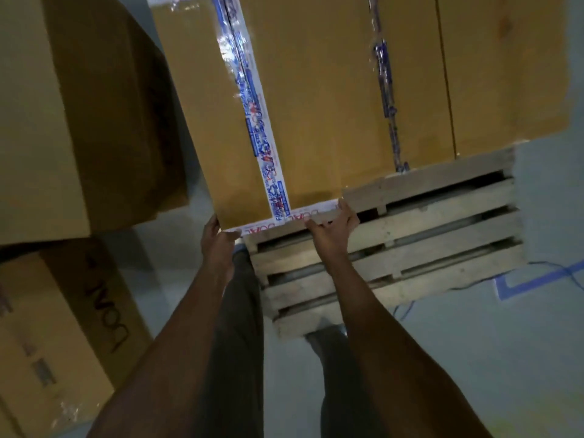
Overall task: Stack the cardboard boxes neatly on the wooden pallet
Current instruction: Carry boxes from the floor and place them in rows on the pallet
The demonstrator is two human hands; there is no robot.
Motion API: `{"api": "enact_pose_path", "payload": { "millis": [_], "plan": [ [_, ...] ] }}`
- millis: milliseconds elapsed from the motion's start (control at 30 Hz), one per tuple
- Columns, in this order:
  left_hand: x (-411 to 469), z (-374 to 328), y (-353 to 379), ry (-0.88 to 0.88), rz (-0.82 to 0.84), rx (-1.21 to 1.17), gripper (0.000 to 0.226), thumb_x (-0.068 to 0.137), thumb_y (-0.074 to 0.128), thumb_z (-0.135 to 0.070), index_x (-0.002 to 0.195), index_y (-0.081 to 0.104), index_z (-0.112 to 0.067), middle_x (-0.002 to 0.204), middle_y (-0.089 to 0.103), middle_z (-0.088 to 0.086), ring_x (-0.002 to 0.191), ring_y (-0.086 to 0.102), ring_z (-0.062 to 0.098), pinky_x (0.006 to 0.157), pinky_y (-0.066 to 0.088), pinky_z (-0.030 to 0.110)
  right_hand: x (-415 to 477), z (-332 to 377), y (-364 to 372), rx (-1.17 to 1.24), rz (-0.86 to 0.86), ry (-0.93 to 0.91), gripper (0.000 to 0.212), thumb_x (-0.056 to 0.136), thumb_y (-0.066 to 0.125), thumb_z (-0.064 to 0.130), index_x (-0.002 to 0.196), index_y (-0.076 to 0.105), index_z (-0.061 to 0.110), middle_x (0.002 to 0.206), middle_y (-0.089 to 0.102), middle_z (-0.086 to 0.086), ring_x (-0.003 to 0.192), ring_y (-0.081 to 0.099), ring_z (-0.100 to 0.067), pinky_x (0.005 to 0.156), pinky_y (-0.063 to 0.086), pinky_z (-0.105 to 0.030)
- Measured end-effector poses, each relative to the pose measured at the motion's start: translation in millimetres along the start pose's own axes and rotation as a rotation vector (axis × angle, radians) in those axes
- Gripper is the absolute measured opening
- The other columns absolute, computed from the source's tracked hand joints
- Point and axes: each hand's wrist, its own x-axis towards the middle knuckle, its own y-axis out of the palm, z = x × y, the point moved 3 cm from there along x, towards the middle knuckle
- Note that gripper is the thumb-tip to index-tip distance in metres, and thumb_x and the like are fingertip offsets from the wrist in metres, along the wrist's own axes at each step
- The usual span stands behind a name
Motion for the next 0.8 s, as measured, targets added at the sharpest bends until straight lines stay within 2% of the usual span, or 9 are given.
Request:
{"api": "enact_pose_path", "payload": {
  "millis": [67,133,167,267,367,433,567,700,800],
  "plan": [
    [-4.9,-1.5,1.7,-0.046,-0.088,-0.06,0.06,0.077,0.066,0.003,0.132,0.059,-0.017,0.121,0.066,0.007,0.092,0.067,0.021,0.07,0.058,0.028,-9.7,-6.6,3.9,0.124,-0.016,0.145,0.094,0.081,0.08,0.007,0.156,0.025,0.008,0.156,0.019,-0.014,0.135,0.044,-0.033,0.106,0.048,-0.04],
    [-5.2,-0.7,1.5,-0.132,-0.087,-0.079,0.06,0.089,0.057,0.007,0.14,0.05,-0.023,0.12,0.062,0.007,0.089,0.064,0.02,0.065,0.055,0.027,-17.0,-5.3,8.0,0.183,0.065,0.251,0.092,0.086,0.076,0.008,0.159,0.02,0.01,0.162,0.026,-0.011,0.14,0.043,-0.028,0.106,0.045,-0.034],
    [-3.3,-0.8,1.4,-0.17,-0.035,-0.078,0.053,0.09,0.055,0.005,0.136,0.052,-0.023,0.121,0.065,0.008,0.092,0.067,0.023,0.066,0.056,0.028,-18.4,-2.1,9.8,0.174,0.113,0.27,0.089,0.088,0.074,0.01,0.16,0.021,0.012,0.161,0.031,-0.009,0.14,0.043,-0.025,0.103,0.042,-0.03],
    [3.6,-3.5,-2.7,-0.227,0.033,-0.071,0.052,0.091,0.053,0.0,0.14,0.056,-0.017,0.129,0.067,0.015,0.106,0.069,0.029,0.067,0.059,0.028,-15.6,7.2,12.0,0.171,0.164,0.301,0.079,0.089,0.071,0.01,0.157,0.031,0.016,0.153,0.045,-0.003,0.137,0.046,-0.021,0.098,0.038,-0.026],
    [2.1,-6.5,-3.0,-0.232,0.026,-0.125,0.051,0.092,0.052,0.002,0.142,0.055,-0.008,0.122,0.067,0.014,0.091,0.07,0.024,0.055,0.056,0.021,-11.4,10.7,14.3,0.222,0.148,0.304,0.057,0.085,0.07,0.004,0.139,0.053,0.015,0.132,0.062,0.002,0.123,0.058,-0.021,0.093,0.045,-0.029],
    [-1.4,-6.9,-1.9,-0.198,0.051,-0.133,0.049,0.093,0.053,0.001,0.141,0.054,-0.005,0.125,0.067,0.015,0.091,0.071,0.023,0.06,0.058,0.024,-11.5,9.5,14.0,0.259,0.152,0.291,0.05,0.084,0.069,0.002,0.131,0.058,0.015,0.125,0.067,0.0,0.118,0.062,-0.023,0.085,0.048,-0.026],
    [-0.2,0.2,-3.5,-0.161,0.077,-0.187,0.052,0.086,0.063,-0.005,0.137,0.057,-0.005,0.127,0.065,0.012,0.099,0.065,0.023,0.063,0.054,0.019,-12.7,-1.3,12.2,0.279,0.191,0.231,0.059,0.089,0.067,0.003,0.143,0.048,0.02,0.147,0.05,0.0,0.125,0.047,-0.015,0.098,0.042,-0.033],
    [1.4,6.3,-5.4,-0.134,0.09,-0.189,0.047,0.092,0.059,-0.001,0.138,0.057,-0.009,0.118,0.067,0.01,0.103,0.058,0.023,0.066,0.047,0.019,-13.8,-12.6,13.5,0.29,0.225,0.25,0.082,0.09,0.071,0.007,0.158,0.028,0.021,0.162,0.033,-0.004,0.144,0.038,-0.024,0.113,0.04,-0.044],
    [-3.9,-3.2,1.1,-0.118,-0.002,-0.038,0.04,0.092,0.059,-0.004,0.131,0.06,-0.012,0.112,0.069,0.007,0.088,0.064,0.017,0.061,0.052,0.022,-9.5,-5.0,9.0,-0.04,0.115,0.181,0.092,0.084,0.078,0.025,0.159,0.024,0.015,0.16,0.03,-0.007,0.145,0.033,-0.028,0.116,0.036,-0.05]
  ]
}}
